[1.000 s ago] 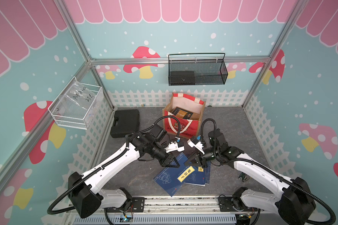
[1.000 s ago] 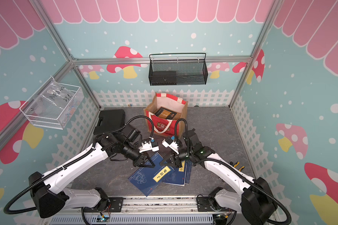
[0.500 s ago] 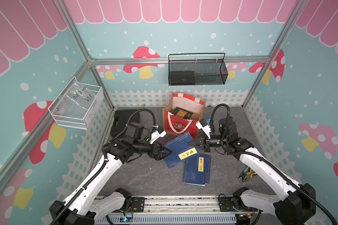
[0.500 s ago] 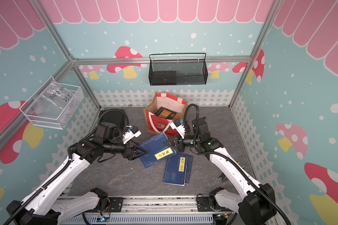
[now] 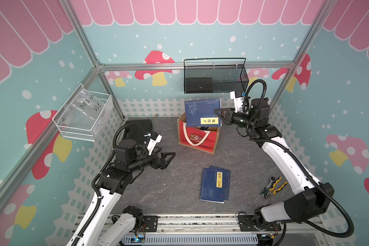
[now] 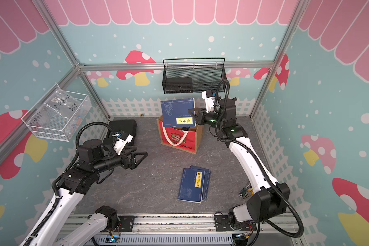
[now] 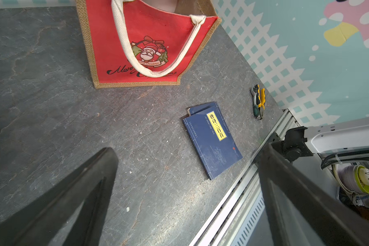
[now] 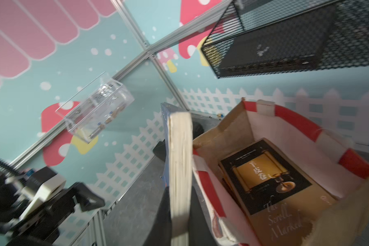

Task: Put the books into the canvas bag
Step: Place the book in the canvas bag.

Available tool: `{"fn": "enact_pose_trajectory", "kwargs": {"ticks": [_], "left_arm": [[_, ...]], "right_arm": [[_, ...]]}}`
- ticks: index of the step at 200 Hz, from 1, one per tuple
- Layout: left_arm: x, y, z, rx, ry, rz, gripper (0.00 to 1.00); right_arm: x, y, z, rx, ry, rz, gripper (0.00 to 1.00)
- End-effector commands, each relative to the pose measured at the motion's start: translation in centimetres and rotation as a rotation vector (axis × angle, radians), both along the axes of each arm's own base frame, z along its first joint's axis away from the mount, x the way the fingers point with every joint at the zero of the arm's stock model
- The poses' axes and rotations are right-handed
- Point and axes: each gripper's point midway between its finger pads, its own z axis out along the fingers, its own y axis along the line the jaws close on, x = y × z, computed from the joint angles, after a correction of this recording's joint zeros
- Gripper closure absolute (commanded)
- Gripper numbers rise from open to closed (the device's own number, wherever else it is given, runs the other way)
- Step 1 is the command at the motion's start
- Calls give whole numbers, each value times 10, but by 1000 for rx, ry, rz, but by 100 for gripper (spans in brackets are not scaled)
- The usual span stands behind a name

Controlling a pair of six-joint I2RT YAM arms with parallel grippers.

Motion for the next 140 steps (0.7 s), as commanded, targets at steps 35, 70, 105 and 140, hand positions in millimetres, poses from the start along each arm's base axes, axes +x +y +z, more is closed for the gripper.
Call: {"fn": "enact_pose_trajectory", "kwargs": {"ticks": [35, 70, 105, 140], "left_arm": [[3, 4, 0, -5, -10, 20, 1], [3, 5, 2, -9, -18, 23, 1], [6, 5, 3, -17, -13, 31, 1], [9, 2, 7, -67, -9, 44, 1]], "right_arm": [[70, -12, -38, 99, 160, -213, 100], [73, 6, -77, 125, 266, -182, 100], [73, 14, -97, 138, 326, -233, 100], [83, 26, -116, 130, 381, -295, 100]]}}
